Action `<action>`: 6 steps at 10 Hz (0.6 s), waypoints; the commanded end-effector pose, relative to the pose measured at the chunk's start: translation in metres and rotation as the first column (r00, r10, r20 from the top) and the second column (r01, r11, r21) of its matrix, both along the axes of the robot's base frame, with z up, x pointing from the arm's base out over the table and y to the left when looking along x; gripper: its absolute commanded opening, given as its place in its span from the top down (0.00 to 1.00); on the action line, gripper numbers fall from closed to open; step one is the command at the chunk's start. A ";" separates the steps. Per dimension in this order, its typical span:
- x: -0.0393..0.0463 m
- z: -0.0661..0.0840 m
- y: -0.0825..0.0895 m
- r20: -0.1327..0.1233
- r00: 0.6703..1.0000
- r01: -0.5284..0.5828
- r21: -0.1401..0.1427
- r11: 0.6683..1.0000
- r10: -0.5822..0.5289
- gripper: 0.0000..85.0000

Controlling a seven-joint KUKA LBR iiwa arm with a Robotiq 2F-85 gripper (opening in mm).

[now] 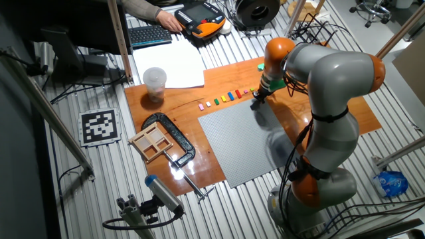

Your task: Build with small Lego blocks

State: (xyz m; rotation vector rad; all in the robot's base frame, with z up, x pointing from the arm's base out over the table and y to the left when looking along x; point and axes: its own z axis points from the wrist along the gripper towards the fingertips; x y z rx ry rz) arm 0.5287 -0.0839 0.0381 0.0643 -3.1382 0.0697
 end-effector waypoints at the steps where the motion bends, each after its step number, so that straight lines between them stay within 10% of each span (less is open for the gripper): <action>1: -0.0004 0.000 0.000 0.000 1.000 -0.001 0.000 1.000 0.001 1.00; 6: -0.0023 -0.003 0.001 0.001 1.000 -0.009 -0.006 1.000 0.009 1.00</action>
